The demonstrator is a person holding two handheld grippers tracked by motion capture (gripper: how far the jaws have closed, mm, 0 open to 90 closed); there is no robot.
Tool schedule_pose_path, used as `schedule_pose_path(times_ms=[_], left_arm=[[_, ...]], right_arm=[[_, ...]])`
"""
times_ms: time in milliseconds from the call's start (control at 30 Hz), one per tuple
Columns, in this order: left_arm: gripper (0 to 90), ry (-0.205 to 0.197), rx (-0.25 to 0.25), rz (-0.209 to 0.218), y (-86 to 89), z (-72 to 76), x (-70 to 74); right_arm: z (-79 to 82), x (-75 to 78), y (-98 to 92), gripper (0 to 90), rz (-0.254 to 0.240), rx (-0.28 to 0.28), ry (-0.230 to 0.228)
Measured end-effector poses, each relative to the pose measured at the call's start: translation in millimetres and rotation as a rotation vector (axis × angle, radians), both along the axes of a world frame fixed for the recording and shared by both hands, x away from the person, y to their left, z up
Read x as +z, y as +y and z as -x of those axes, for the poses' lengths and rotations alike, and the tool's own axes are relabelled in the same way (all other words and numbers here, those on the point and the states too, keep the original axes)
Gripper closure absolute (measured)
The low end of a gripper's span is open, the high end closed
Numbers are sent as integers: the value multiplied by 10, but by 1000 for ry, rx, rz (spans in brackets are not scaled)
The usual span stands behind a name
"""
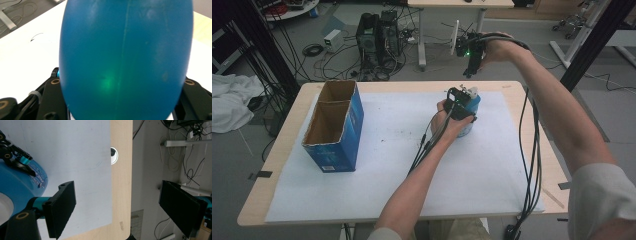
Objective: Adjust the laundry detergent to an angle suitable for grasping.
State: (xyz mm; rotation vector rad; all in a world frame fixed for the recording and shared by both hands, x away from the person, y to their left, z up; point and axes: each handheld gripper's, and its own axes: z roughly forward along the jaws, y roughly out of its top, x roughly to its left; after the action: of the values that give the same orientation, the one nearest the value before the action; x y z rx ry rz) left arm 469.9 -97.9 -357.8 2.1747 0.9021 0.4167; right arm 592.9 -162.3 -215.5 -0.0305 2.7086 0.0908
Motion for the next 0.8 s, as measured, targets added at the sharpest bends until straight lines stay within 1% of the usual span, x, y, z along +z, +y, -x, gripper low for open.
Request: schedule_pose_path(times_ms=[33, 67, 100, 133, 167, 200, 233, 333, 367, 467, 500, 567, 600, 633, 667, 733, 767, 800], left_arm=[[429, 18, 1, 17, 17, -13, 0], [432, -4, 1, -3, -3, 4, -1], [433, 0, -1, -1, 0, 1, 1], [434, -1, 0, -2, -1, 2, 1], [436, 20, -1, 19, 19, -15, -1], [438, -5, -3, -5, -6, 6, 1], [439, -8, -8, -5, -5, 6, 0], [442, -9, -10, -11, 2, 5, 2], [444, -9, -11, -5, 2, 8, -1], [447, -10, -18, -14, 5, 9, 4], [448, -10, -18, -10, 3, 10, 3], [450, -11, -13, -7, 3, 8, 0], [451, -4, 0, -5, -4, 4, 1], [451, -21, -30, -23, -4, 24, 11], [451, -22, -32, -26, -1, 28, 13], [452, -21, -32, -26, 13, 31, 21], [452, -14, -21, -13, 2, 13, 4], [451, -17, -22, -13, -1, 18, 4]], right_arm=[[2, 0, 1, 134, 1, 0, -1], [-2, -5, 13, 134, 1, -1, 2], [7, -3, 4, 134, 6, -5, 1], [1, 0, 2, 134, 1, 0, -1], [2, -1, 2, 134, 2, 0, 0], [0, -7, 15, 134, 0, -3, 3], [4, -11, 5, 133, 7, 0, 1], [5, -11, 5, 134, 7, 0, 1], [5, -9, 5, 134, 9, 2, 1], [8, -8, 6, 134, 8, 2, 1], [9, -6, 7, 134, 10, 3, 0], [5, -11, 5, 134, 7, 0, 1], [7, -9, 6, 134, 8, 2, 1], [7, -5, 4, 134, 6, -5, 1], [17, 4, -5, 134, 7, -4, -2], [16, 6, -7, 134, 6, -4, -2], [18, 22, -14, 134, 0, -2, -2], [14, -3, 4, 134, 9, -2, -2]])
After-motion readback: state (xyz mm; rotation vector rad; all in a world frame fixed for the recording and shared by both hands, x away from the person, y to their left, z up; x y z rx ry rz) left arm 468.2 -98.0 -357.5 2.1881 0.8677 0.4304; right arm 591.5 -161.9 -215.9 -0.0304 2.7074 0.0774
